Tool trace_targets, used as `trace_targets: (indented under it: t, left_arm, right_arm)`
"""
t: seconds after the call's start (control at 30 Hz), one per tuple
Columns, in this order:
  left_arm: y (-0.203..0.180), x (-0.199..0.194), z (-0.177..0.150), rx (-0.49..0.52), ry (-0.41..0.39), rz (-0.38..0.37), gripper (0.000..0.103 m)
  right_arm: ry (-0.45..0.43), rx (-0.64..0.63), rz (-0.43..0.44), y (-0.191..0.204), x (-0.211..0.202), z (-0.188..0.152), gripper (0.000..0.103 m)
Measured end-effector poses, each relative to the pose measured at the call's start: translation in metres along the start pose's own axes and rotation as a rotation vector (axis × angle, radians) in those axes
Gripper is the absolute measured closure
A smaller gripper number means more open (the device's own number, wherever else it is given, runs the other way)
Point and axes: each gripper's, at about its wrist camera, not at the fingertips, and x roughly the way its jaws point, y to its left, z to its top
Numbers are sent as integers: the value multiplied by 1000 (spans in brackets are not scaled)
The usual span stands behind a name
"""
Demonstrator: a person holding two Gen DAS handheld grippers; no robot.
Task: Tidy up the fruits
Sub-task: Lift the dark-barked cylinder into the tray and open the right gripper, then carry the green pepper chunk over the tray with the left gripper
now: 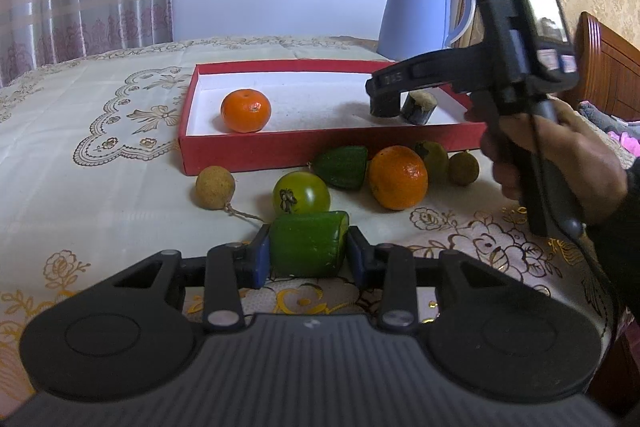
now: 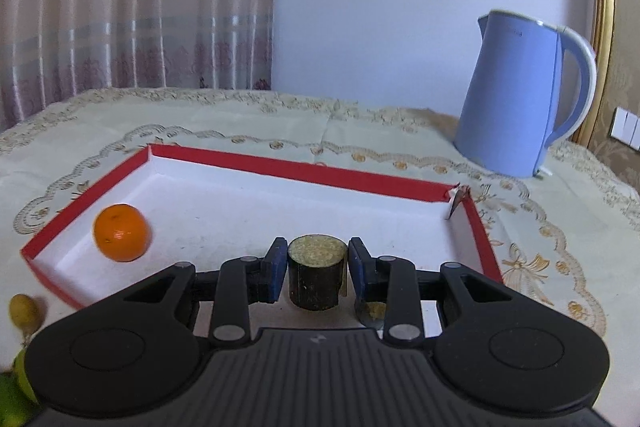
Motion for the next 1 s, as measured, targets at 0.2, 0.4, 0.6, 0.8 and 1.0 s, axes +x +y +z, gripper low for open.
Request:
trace_targets:
  t: [0.2,0.4,0.6,0.8,1.0]
  left_arm:
    - [0,0,0,5,-3,2,68]
    - [-1,0,0,3,-3,5,68]
    - [-2,-2,-2,1,-11,8,69]
    - [-2,-2,-2,4,-13,14,70]
    - [2,-5,-1,-21,-8,13,75]
  right_arm:
    - [3,-23,-9,4,3,0,71]
    - [-47,12,0,-6,-28,-4,70]
    - [-120,58,-30,-26,-75,-22,58]
    - [-105,148,-82,-48,-91,-50,58]
    - [-87,215,-108,-63,-91,-65,58]
